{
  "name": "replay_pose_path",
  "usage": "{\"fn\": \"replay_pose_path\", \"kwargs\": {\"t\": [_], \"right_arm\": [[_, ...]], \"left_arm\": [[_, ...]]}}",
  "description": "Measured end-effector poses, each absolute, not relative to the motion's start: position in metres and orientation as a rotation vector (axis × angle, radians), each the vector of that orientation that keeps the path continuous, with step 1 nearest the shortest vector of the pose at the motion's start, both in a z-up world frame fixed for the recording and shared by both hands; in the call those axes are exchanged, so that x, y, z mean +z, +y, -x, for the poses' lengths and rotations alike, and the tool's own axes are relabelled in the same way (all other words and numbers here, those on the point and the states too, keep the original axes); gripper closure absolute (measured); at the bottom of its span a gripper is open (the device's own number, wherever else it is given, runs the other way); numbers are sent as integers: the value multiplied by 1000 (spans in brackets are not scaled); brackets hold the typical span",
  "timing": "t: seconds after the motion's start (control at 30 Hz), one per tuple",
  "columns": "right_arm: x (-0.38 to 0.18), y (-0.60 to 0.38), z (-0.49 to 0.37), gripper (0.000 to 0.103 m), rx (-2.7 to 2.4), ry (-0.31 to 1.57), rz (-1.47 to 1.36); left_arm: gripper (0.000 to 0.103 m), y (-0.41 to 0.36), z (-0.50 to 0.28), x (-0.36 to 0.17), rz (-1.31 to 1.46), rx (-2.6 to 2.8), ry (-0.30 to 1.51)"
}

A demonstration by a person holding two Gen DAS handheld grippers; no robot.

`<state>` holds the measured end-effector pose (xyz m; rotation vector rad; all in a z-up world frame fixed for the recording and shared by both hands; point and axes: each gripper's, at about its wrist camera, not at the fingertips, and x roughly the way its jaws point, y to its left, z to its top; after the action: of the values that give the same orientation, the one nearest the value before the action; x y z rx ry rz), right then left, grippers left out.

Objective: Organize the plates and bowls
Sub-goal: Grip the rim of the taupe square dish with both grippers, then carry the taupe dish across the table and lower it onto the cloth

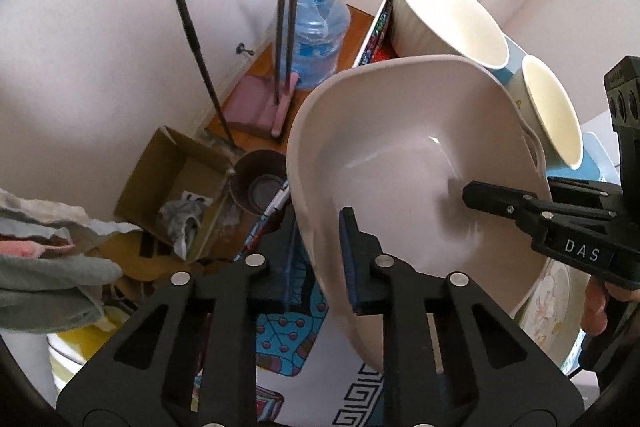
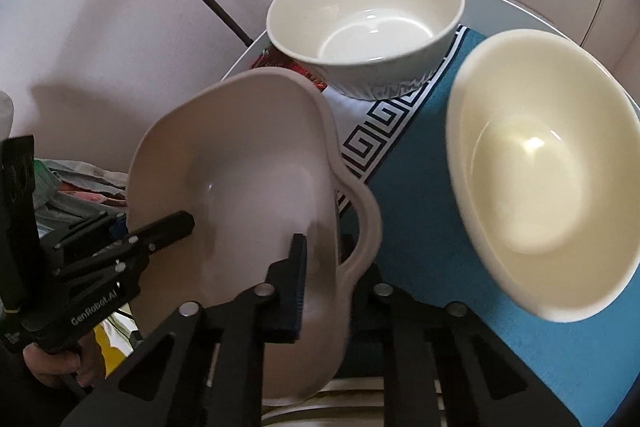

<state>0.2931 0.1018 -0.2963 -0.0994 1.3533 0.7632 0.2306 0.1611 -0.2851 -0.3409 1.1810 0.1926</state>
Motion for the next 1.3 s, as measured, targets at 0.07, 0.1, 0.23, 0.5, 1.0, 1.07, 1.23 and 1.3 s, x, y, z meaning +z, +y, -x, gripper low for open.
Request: {"fn": "replay_pose_path", "kwargs": {"t": [0.07, 0.1, 0.23, 0.5, 1.0, 1.07, 1.23, 1.3], "right_arm": [[-295, 104, -290, 89, 764, 1349, 91], [-295, 105, -289, 89, 761, 1344, 90], [-290, 103, -283, 89, 751, 1326, 73], [-257, 77, -265, 89, 769, 1248, 22], [-172, -139, -194, 89, 471, 1056, -143], [-175, -166, -181, 89, 410, 1055, -169], [-197, -238, -147, 89, 267, 1081, -247], [-213, -263, -137, 89, 216, 1102, -274]], "left_arm": [[86, 160, -231, -282, 327, 190, 1171], [86, 159, -230, -281, 319, 191, 1167], [86, 156, -225, -276, 310, 203, 1146], [86, 129, -209, -231, 259, 223, 1056], [86, -70, -205, -167, 124, -63, 986], [86, -101, -205, -171, 104, -119, 1001], [86, -182, -204, -199, 54, -258, 1073], [86, -207, -204, -213, 32, -292, 1105]]}}
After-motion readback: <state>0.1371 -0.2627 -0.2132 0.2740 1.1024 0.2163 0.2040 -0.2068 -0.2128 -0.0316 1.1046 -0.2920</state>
